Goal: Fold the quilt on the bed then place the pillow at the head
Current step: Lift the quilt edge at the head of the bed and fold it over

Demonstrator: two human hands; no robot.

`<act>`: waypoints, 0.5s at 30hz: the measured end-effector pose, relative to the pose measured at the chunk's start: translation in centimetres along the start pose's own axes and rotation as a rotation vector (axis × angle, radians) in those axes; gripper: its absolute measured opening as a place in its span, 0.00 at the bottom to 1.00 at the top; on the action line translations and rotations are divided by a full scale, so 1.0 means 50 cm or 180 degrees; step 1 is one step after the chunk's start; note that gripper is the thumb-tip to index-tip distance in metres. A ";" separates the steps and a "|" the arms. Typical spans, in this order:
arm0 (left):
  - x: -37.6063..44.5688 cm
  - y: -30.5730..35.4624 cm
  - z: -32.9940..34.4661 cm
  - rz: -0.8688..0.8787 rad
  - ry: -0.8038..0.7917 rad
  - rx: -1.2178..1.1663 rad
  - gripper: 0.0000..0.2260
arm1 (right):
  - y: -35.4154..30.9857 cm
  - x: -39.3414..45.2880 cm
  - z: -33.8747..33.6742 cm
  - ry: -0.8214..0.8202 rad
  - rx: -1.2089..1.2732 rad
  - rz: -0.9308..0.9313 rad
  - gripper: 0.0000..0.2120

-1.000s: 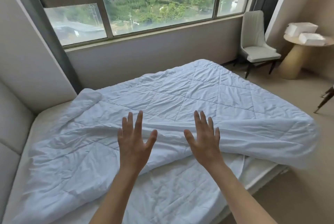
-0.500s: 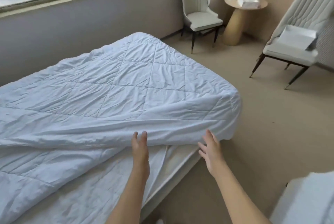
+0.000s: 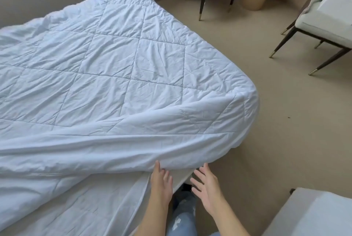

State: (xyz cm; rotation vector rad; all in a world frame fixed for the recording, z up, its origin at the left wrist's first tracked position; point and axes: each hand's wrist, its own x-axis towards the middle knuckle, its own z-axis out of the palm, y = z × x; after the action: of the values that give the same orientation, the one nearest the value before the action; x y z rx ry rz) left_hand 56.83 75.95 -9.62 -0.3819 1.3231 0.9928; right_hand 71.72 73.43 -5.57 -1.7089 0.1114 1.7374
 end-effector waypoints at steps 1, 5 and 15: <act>0.020 -0.009 0.015 -0.0072 0.0037 -0.0045 0.34 | -0.007 0.016 -0.002 -0.0012 0.0036 0.0064 0.33; 0.067 -0.028 0.059 -0.0312 0.0189 -0.0042 0.33 | -0.039 0.058 -0.007 -0.0087 0.0133 0.0280 0.33; 0.004 0.030 0.281 0.0034 -0.0290 -0.0772 0.22 | -0.142 0.124 0.026 -0.0465 0.1447 0.0906 0.38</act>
State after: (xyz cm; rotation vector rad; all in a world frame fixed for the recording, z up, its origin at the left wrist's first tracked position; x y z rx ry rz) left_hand 64.46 87.22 -5.76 -0.5077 1.1270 1.1708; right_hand 74.89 81.99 -8.24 -1.2753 0.6590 1.8557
